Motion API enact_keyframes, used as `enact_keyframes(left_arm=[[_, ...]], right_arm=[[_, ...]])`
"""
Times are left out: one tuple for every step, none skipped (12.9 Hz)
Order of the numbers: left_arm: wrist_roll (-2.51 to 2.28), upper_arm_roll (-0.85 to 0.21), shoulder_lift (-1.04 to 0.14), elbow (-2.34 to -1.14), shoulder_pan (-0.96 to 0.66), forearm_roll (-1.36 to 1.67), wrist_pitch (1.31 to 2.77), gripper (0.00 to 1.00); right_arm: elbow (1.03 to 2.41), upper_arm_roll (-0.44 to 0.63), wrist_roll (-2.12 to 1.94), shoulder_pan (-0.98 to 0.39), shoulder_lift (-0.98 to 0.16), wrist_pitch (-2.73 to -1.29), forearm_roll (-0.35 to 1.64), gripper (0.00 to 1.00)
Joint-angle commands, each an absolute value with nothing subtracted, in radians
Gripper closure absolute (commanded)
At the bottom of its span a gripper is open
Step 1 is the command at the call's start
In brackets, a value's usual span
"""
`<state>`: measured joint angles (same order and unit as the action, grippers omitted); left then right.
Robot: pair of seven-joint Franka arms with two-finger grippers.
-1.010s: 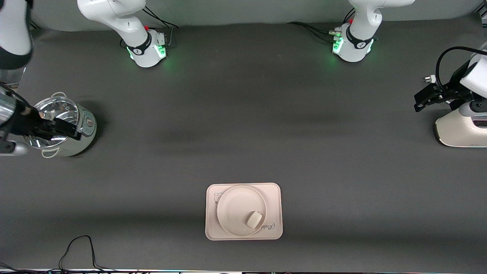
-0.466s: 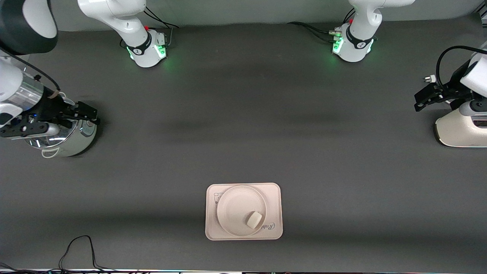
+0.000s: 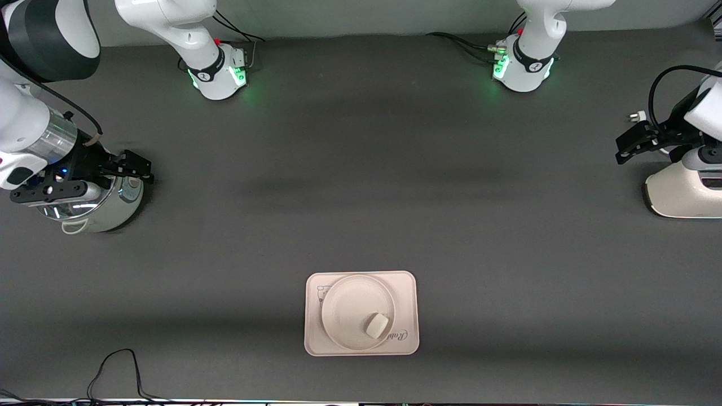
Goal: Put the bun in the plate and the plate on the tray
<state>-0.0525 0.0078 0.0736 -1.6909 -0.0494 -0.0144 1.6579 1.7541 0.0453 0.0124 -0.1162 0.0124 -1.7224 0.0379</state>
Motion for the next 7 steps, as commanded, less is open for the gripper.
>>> enact_keyframes(left_arm=[[-0.031,0.006,0.069,-1.671,-0.046,-0.012,1.635,0.00],[-0.029,0.006,0.069,-1.671,-0.046,-0.012,1.635,0.00],[-0.029,0.006,0.069,-1.671,-0.046,-0.012,1.635,0.00],[-0.028,0.006,0.069,-1.671,-0.045,-0.012,1.635,0.00],[-0.026,0.006,0.069,-1.671,-0.046,-0.012,1.635,0.00],[-0.026,0.006,0.069,-1.671,-0.045,-0.012,1.634,0.00],[-0.026,0.006,0.069,-1.672,-0.044,-0.012,1.634,0.00]], right_arm=[[1.717,0.048,0.035,-0.121,0.026,-1.680,0.015,0.00],[1.704,0.048,0.029,-0.120,0.028,-1.665,0.015,0.00],[1.697,0.048,0.028,-0.117,0.028,-1.639,0.015,0.00],[1.686,0.048,0.031,-0.117,0.028,-1.629,0.015,0.00],[1.677,0.048,0.038,-0.117,0.028,-1.617,0.015,0.00],[1.664,0.051,0.029,-0.117,0.031,-1.585,0.015,0.00],[1.651,0.066,0.023,-0.117,0.032,-1.551,0.015,0.00]])
